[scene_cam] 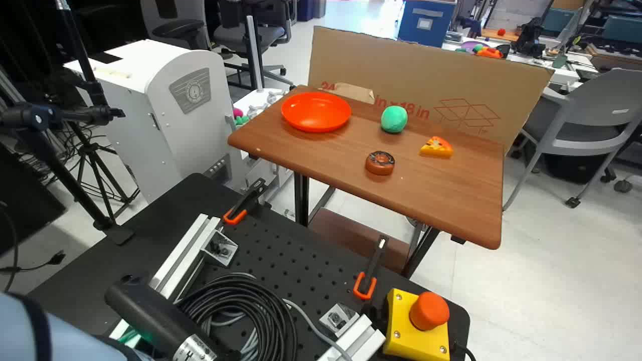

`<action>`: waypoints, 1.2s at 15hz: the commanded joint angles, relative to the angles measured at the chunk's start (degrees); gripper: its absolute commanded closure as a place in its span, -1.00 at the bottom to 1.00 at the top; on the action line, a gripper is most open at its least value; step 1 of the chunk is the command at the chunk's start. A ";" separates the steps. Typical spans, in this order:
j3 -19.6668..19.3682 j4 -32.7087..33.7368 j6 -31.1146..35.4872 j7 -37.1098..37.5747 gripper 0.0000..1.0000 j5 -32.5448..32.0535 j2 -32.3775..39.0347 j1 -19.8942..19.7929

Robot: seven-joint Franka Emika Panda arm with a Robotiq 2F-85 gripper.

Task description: Put the donut on the plate

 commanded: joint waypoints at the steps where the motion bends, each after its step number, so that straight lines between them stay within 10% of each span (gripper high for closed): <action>1: -0.33 0.07 -0.06 0.17 -1.00 -0.19 0.07 0.37; 18: -5.92 5.36 6.10 -2.68 -1.00 -11.85 9.03 -7.33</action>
